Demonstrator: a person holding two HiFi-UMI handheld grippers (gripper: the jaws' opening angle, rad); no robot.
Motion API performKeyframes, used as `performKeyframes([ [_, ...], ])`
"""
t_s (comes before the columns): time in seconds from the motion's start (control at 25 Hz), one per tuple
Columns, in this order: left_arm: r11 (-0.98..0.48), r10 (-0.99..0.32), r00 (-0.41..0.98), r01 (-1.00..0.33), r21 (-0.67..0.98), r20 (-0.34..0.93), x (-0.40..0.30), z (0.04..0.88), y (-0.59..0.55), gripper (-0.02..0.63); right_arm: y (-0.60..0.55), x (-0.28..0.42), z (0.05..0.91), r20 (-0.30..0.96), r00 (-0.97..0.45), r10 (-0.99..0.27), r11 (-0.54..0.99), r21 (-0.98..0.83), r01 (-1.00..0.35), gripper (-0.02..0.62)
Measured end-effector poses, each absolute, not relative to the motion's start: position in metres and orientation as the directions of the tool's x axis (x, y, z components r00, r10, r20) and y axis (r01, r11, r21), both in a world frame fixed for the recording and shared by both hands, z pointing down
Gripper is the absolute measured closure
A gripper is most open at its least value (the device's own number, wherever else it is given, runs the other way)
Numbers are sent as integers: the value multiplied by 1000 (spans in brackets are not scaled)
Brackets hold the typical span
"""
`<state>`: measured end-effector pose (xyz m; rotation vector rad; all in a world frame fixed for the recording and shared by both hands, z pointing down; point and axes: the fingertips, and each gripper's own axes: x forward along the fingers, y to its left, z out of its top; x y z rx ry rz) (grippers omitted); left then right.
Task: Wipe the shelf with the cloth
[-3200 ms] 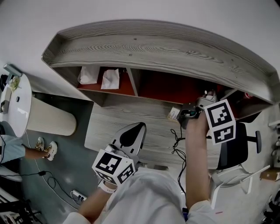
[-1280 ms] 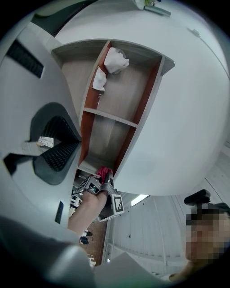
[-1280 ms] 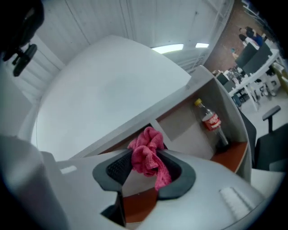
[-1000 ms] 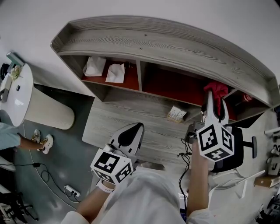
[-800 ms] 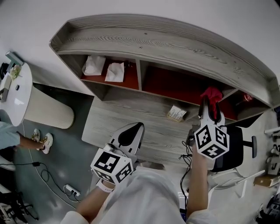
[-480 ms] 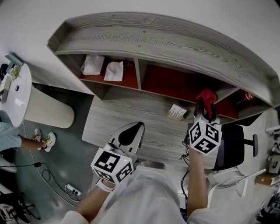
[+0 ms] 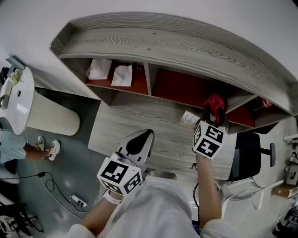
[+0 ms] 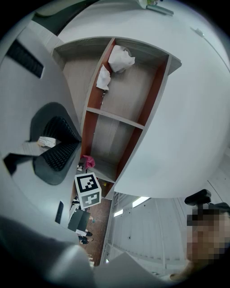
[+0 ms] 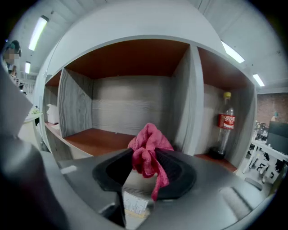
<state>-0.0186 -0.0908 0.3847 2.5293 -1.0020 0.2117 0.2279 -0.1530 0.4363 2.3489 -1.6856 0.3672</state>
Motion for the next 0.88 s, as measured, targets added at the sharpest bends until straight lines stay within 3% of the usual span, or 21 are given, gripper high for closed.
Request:
performKeyframes([
  [0.88, -611, -659, 691, -722, 324, 299, -49, 392, -105, 600, -202, 114, 435, 385, 4, -923, -13, -20, -1000, 437],
])
